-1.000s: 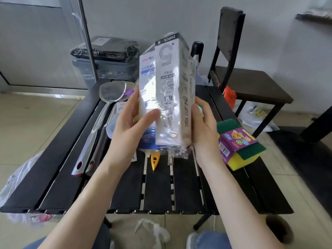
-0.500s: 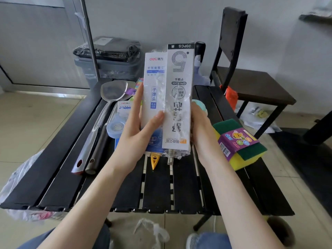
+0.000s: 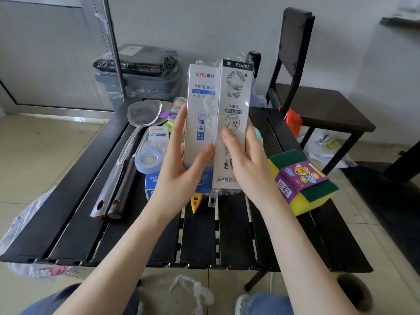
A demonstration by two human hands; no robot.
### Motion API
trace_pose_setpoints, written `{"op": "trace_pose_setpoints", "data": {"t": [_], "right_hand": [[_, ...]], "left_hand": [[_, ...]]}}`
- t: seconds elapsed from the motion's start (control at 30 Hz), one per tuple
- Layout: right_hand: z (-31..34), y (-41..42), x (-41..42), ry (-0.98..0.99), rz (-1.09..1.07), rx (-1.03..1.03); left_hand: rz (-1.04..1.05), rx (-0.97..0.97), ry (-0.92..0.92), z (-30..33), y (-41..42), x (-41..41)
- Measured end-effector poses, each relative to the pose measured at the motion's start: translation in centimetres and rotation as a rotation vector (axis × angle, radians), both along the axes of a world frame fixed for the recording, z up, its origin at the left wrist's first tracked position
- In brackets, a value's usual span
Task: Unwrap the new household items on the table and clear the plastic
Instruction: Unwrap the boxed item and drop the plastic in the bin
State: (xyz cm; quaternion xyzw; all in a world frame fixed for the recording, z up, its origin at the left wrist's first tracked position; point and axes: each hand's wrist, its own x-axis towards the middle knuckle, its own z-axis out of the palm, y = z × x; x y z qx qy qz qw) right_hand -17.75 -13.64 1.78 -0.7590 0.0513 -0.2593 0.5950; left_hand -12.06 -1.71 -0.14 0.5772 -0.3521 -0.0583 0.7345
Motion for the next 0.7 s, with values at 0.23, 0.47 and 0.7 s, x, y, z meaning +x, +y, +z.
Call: {"op": "trace_pose_setpoints", "data": {"t": [0.23, 0.47, 0.7], "right_hand": [[-0.1, -0.4, 0.2, 0.023, -0.001, -0.018], [-0.3, 0.5, 0.3, -0.014, 0.087, 0.002], [-0.4, 0.2, 0.3, 0.003, 0.096, 0.019]], "left_hand": [[0.002, 0.002, 0.01, 0.2, 0.0, -0.2], [0.193, 0.01, 0.079, 0.5, 0.4, 0.2], [0.235, 0.029, 0.078, 0.6, 0.4, 0.2]]}}
